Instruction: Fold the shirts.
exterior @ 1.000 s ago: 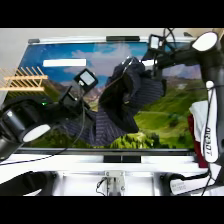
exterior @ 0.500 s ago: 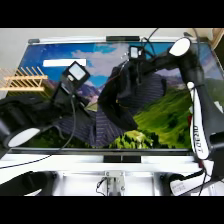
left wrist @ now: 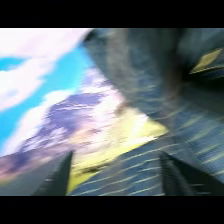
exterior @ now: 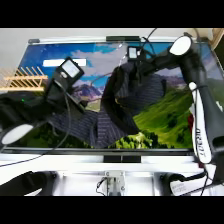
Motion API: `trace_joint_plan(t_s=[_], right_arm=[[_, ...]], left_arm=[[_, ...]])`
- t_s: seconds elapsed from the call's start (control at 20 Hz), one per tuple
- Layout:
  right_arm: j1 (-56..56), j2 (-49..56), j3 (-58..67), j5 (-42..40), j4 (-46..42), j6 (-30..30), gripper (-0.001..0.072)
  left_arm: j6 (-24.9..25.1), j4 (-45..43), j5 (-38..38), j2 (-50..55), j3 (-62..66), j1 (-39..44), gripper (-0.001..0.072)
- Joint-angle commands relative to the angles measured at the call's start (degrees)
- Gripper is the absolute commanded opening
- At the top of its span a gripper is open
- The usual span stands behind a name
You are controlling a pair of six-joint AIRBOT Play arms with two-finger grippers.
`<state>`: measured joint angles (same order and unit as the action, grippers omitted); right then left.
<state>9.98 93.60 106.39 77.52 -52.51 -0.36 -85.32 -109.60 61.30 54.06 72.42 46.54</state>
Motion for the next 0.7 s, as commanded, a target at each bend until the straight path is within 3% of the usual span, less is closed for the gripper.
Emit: trace_joint_plan(t_s=[0.0,0.3,0.45,0.55,0.65], right_arm=[[-2.0,-3.3,0.0,0.8,-0.8,4.0,0.0094],[-2.3,-9.0,0.0,1.1,-3.7,18.2,0.0093],[-0.7,-12.5,0.0,3.1,-8.2,32.8,0.0089],[1.5,-15.1,0.0,4.3,-14.3,41.2,0.0088],[3.7,-17.4,0.0,4.5,-16.9,45.9,0.0088]], left_arm=[[3.9,-5.3,1.3,-1.7,1.1,-5.0,0.0672],[3.9,-8.5,1.3,-6.3,7.5,-20.3,0.0669],[2.1,-8.5,2.6,-8.0,9.9,-27.8,0.0666],[-6.8,-6.9,5.7,-8.6,10.5,-30.1,0.0666],[-13.0,0.5,10.6,-8.5,10.4,-29.9,0.0666]])
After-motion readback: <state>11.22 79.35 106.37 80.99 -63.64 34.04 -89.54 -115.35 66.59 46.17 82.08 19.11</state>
